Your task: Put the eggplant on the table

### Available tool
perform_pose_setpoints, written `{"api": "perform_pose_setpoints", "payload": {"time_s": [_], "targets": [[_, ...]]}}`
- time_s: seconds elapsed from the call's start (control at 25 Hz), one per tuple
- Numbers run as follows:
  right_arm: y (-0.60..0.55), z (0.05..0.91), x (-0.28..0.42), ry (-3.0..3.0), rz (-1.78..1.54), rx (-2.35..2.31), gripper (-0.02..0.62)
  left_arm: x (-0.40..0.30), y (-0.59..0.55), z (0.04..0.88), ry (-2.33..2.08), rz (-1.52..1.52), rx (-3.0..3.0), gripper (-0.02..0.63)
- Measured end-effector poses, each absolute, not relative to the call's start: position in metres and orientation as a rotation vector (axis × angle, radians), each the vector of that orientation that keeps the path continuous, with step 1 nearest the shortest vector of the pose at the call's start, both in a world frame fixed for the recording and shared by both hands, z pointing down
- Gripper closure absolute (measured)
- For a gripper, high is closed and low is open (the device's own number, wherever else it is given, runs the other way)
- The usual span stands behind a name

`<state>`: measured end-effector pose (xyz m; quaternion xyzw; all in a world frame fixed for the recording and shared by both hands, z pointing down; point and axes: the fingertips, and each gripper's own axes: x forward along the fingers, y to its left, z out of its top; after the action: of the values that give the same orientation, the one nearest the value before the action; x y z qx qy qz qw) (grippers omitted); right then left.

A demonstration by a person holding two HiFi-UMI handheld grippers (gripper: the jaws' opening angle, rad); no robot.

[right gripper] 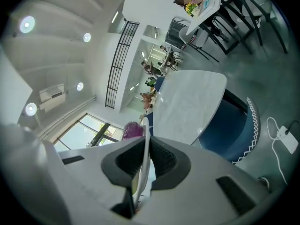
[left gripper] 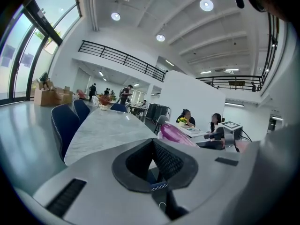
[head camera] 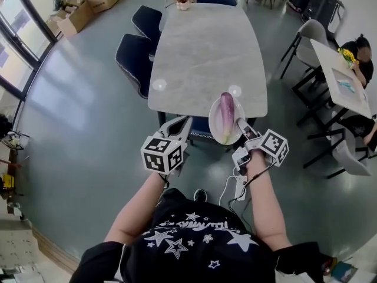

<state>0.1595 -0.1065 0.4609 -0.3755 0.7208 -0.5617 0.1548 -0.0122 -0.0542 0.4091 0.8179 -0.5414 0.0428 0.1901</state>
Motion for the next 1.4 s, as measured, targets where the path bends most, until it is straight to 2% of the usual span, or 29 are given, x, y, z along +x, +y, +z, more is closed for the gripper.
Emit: {"api": "perform_pose_setpoints", "payload": {"time_s": [0.6,1.4], "targets": [[-0.139,0.475,0.147,2.07,-1.6,-1.128,0.569,-0.032,-0.098,0.421,-1.506,0.124,2.29,0.598],[-0.297,0.479,0.073,2.017,-1.594,-1.273,0.569,-0.087,-0.287,0.43,-1.318,0.134,2.35,0.598]]}}
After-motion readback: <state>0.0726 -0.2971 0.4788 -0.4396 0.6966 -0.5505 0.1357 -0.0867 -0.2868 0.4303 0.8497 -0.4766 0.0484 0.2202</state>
